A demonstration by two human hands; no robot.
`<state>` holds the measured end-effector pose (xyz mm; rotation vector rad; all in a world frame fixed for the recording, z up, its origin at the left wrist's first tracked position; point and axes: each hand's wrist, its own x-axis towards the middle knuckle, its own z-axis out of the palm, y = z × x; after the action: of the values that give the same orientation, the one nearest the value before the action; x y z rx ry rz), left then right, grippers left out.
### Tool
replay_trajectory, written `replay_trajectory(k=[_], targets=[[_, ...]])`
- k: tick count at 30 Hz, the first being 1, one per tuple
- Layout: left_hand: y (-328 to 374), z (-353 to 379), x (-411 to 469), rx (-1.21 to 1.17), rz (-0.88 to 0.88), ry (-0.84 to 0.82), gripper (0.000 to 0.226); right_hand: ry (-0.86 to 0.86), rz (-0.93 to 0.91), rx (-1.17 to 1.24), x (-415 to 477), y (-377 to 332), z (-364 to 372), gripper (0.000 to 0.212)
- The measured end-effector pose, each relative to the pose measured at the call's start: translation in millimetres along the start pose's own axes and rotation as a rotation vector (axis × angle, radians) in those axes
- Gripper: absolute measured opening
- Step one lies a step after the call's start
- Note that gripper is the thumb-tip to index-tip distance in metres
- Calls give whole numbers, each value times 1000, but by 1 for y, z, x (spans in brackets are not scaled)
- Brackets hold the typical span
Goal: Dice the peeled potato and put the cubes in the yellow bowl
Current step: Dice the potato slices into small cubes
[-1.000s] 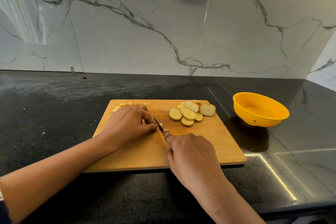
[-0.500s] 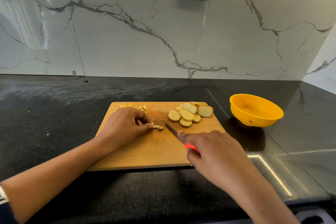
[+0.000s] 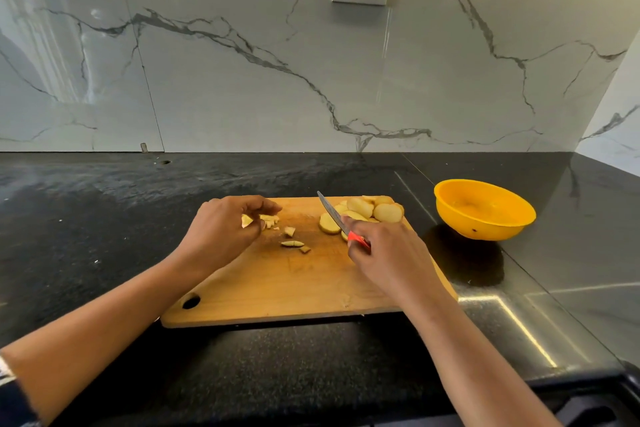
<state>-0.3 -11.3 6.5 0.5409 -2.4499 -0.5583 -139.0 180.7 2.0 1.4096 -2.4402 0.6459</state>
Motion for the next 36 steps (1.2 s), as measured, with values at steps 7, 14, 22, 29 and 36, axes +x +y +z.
replay_trajectory(k=[7,14,22,29,36], targets=[[1,3,3,195,100,-191,30,-23,41,31,-2,0,2,46],[7,5,11,391,234,-243,25,-27,35,49,-4,-2,3,47],[12,9,19,220,82,-229,7,-27,42,64,-5,-1,1,48],[13,-15,21,-544,-310,-196,5,-26,34,90,-5,0,1,47],[6,-16,20,-727,-455,-287,18,-38,44,86,-5,-1,3,47]])
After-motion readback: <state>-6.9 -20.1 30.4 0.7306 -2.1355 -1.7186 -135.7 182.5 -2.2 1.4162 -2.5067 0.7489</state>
